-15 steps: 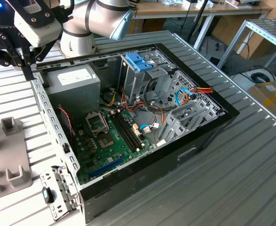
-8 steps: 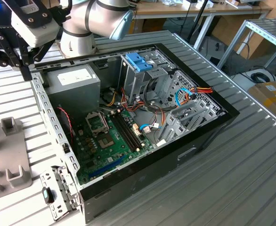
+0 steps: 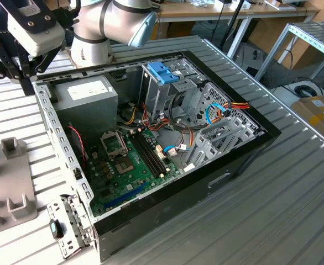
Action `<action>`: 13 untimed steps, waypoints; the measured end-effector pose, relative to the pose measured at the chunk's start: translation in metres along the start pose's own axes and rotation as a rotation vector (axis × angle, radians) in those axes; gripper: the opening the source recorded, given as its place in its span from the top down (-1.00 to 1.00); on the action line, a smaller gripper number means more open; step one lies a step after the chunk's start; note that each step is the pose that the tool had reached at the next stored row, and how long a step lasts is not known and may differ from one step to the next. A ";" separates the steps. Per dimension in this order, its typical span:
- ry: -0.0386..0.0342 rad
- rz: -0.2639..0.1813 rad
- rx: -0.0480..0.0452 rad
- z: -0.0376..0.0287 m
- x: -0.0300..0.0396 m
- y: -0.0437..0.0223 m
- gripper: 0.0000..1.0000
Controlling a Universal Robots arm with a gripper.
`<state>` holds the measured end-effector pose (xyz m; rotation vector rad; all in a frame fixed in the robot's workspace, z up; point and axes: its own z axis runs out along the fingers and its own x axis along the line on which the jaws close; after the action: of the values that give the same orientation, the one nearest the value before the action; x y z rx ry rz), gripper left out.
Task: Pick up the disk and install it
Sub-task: 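Reach for the disk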
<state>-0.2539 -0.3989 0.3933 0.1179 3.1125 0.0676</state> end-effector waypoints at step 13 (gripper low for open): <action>0.0000 0.000 -0.0001 -0.0002 0.0078 -0.0006 0.80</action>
<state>-0.2618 -0.3989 0.3933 0.1180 3.1125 0.0677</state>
